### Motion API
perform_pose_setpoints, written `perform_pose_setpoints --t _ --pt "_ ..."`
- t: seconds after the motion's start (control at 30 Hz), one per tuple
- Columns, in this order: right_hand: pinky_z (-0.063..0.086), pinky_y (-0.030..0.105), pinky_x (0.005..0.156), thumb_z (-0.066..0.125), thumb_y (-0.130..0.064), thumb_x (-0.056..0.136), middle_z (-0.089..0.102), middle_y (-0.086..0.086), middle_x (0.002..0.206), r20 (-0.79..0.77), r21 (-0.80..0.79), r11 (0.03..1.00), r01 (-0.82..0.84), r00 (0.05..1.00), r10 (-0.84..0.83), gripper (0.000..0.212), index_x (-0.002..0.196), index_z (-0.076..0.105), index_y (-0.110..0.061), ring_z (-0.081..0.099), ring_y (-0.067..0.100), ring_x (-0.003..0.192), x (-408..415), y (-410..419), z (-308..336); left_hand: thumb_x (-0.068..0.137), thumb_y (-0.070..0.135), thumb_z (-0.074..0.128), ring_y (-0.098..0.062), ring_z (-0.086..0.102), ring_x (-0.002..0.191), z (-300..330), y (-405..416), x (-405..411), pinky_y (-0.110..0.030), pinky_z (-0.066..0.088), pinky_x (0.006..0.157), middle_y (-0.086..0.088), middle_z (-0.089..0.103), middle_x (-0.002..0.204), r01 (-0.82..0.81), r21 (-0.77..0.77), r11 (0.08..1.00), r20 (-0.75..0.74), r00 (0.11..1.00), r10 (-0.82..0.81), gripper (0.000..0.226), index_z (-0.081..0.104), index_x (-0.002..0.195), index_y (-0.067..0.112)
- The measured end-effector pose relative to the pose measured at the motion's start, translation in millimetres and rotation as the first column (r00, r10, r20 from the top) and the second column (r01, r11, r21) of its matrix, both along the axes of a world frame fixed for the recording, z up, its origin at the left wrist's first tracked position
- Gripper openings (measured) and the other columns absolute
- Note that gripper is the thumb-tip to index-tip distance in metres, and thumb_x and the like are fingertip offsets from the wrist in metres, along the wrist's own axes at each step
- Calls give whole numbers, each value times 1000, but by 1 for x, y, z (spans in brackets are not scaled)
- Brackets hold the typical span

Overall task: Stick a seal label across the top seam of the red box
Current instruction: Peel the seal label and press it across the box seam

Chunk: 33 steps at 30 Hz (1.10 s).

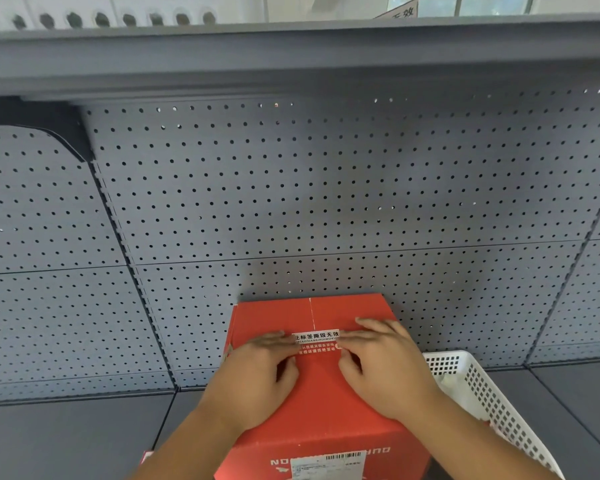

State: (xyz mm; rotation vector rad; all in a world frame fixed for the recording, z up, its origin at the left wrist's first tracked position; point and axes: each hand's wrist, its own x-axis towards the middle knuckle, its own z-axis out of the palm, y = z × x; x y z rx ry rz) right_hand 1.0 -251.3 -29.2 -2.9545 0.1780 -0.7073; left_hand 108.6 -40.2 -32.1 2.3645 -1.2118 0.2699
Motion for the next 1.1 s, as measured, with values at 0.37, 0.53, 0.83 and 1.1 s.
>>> perform_pose_setpoints --t 0.37,0.53,0.83,1.1 --pt "17 33 119 35 -48 101 53 -16 148 -86 26 983 -181 979 182 49 140 57 -29 24 5 149 -11 6 8 91 42 45 -2 45 131 11 -1 -18 -36 38 111 16 56 141 16 58 998 33 999 -18 49 57 138 33" --pt "-2 33 122 22 -54 102 29 -26 160 -203 74 971 -227 950 237 55 154 34 -37 -3 -4 150 -19 6 6 80 86 39 12 -15 144 13 4 -46 -30 -3 123 27 -11 161 107 281 954 -92 992 -84 98 3 158 39" --pt "20 37 120 32 -50 98 60 -17 141 -42 53 996 -66 997 68 53 134 64 -28 36 8 144 -28 8 -1 62 94 49 8 -21 143 2 9 -50 -21 -16 117 22 -11 162 13 276 961 1 1000 -14 126 1 159 31" --pt "37 36 107 41 -48 95 64 -8 132 -49 34 998 -60 997 62 45 126 61 -23 47 15 129 -21 15 7 67 96 43 -1 19 142 14 7 -50 -22 13 117 21 28 153 -28 173 985 -32 999 34 107 24 153 33"
